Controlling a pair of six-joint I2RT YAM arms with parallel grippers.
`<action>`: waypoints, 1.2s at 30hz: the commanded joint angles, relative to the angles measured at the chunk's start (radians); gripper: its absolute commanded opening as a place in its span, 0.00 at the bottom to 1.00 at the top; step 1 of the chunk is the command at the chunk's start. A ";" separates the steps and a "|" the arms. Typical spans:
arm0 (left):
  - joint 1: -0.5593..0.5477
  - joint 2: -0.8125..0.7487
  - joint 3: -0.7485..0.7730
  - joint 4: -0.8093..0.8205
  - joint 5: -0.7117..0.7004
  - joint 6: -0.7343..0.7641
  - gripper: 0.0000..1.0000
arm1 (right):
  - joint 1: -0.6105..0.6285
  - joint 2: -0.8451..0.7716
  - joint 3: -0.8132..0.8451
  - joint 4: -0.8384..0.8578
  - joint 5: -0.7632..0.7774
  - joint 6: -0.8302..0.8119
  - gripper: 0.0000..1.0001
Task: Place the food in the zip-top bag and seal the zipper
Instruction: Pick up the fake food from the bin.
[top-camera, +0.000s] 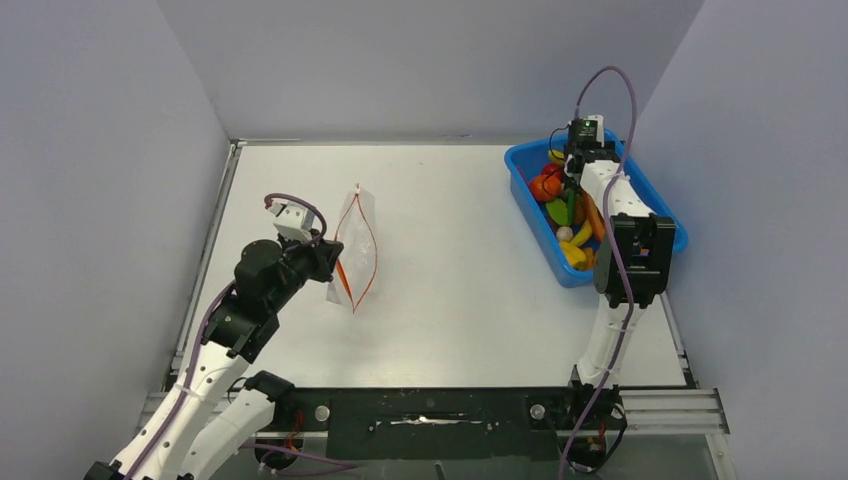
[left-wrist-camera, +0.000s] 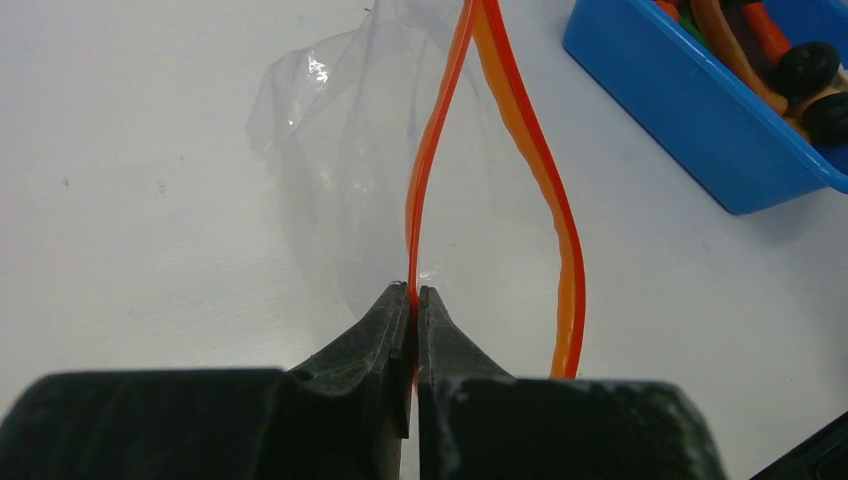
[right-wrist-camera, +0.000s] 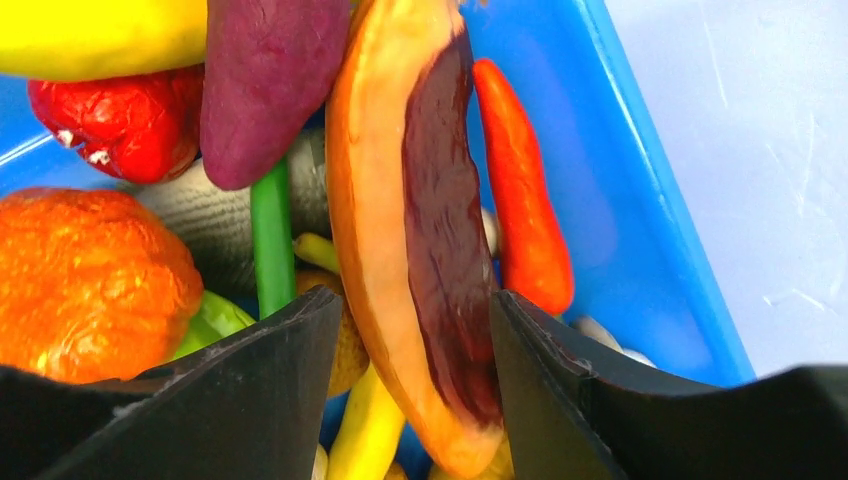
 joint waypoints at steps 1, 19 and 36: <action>0.030 -0.020 0.000 0.054 0.046 -0.018 0.00 | -0.015 0.058 0.110 -0.007 0.037 -0.052 0.57; 0.056 -0.009 -0.008 0.071 0.094 -0.031 0.00 | -0.037 0.168 0.108 -0.037 0.128 -0.060 0.55; 0.058 -0.014 -0.016 0.079 0.089 -0.033 0.00 | -0.023 0.073 0.078 -0.029 0.190 -0.042 0.19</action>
